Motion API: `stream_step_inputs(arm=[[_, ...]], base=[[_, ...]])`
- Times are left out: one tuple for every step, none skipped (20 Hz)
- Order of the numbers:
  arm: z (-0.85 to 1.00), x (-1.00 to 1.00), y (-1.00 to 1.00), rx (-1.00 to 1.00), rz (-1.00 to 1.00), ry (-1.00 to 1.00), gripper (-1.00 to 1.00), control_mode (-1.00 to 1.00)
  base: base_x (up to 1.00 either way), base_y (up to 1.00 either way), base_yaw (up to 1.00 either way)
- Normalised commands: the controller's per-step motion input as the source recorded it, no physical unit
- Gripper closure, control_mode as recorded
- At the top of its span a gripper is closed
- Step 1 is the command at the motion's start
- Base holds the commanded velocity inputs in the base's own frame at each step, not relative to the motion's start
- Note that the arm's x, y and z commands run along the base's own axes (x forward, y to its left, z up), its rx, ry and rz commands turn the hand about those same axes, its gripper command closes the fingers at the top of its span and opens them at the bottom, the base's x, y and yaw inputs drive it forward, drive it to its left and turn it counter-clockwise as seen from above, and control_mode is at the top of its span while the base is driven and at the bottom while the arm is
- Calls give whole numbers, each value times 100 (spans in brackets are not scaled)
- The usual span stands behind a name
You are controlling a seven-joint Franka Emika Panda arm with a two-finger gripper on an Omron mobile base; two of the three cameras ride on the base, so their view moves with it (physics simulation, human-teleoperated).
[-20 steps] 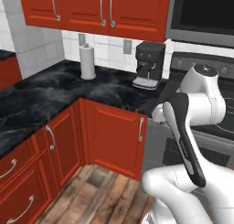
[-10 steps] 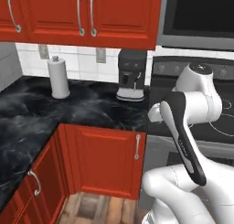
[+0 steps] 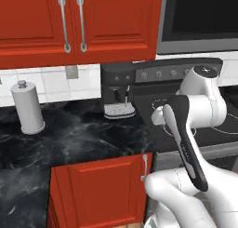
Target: Navigate to the coffee machine.
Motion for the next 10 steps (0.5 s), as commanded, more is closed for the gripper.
stream_step_inputs(arm=[[0,0,0,0,0,0,-100,100],[0,0,0,0,0,0,-100,100],[0,0,0,0,0,0,-100,100],[0,0,0,0,0,0,-100,100],[0,0,0,0,0,0,-100,100],[0,0,0,0,0,0,-100,100],[0,0,0,0,0,0,-100,100],[0,0,0,0,0,0,-100,100],[0,0,0,0,0,0,-100,100],[0,0,0,0,0,0,-100,100]], base=[[78,100,-41],[84,100,-32],[94,100,-29],[96,100,-26],[85,100,-25],[85,100,-24],[89,96,-21],[100,51,-16],[100,0,-6],[100,-30,0]])
